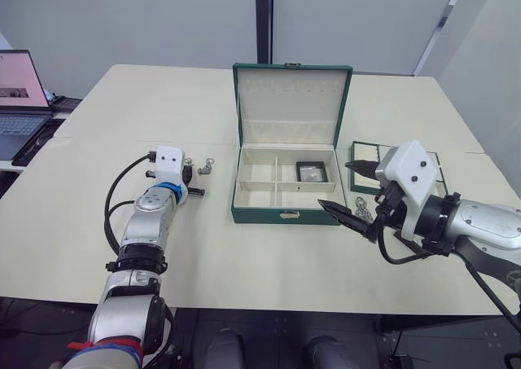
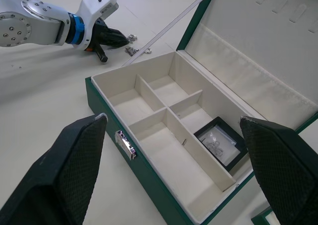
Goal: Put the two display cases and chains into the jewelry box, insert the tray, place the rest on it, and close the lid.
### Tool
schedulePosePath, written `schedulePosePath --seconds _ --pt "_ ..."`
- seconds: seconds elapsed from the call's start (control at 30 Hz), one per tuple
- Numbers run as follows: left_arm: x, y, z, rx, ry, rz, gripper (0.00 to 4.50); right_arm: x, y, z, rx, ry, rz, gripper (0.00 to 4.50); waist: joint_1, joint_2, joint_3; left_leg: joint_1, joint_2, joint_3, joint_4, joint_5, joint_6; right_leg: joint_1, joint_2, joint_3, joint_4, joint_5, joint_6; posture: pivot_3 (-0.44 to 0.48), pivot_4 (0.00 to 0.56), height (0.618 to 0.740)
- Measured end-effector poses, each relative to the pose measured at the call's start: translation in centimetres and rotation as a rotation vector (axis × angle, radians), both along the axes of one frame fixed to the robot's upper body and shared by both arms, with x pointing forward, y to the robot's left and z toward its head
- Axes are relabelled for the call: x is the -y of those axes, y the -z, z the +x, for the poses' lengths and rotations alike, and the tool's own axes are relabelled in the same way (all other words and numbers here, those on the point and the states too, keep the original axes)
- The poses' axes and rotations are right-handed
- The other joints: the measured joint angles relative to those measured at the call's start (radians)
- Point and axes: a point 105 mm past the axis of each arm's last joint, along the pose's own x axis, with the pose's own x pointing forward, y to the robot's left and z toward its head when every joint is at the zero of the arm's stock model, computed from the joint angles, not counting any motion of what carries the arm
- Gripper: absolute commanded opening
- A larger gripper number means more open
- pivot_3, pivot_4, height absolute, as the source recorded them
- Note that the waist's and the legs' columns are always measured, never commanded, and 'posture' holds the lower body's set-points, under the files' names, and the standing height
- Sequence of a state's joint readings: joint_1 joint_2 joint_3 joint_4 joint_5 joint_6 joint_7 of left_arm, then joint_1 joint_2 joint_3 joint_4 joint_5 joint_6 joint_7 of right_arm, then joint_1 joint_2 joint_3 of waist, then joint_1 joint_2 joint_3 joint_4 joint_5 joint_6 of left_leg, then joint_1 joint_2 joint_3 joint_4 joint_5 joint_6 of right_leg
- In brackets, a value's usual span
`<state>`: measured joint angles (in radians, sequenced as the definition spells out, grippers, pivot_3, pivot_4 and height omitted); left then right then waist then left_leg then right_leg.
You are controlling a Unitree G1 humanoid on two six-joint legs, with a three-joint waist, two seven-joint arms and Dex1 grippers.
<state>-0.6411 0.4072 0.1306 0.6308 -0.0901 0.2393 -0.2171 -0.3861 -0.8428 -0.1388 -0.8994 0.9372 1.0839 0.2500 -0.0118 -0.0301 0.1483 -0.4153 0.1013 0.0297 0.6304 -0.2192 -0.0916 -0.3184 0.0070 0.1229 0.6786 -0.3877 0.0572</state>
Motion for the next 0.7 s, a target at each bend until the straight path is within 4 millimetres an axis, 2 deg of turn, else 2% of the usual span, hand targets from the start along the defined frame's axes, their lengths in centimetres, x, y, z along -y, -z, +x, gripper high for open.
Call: schedulePosePath --seconds 0.27,0.7 --pt "-0.60 -0.05 -0.05 0.000 -0.033 -0.047 0.01 -0.05 0.05 -0.07 -0.006 -0.001 0.006 4.50 -0.006 0.000 0.000 0.000 0.000 0.000 0.000 0.000 0.000 0.000 0.000 0.000 0.000 0.000 0.000 0.000 0.150 0.740" --pt "-0.52 -0.10 -0.07 -0.001 -0.016 -0.052 0.01 -0.07 0.06 -0.08 -0.008 -0.001 0.007 4.50 -0.006 0.000 0.000 0.000 0.000 0.000 0.000 0.000 0.000 0.000 0.000 0.000 0.000 0.000 0.000 0.000 0.150 0.740"
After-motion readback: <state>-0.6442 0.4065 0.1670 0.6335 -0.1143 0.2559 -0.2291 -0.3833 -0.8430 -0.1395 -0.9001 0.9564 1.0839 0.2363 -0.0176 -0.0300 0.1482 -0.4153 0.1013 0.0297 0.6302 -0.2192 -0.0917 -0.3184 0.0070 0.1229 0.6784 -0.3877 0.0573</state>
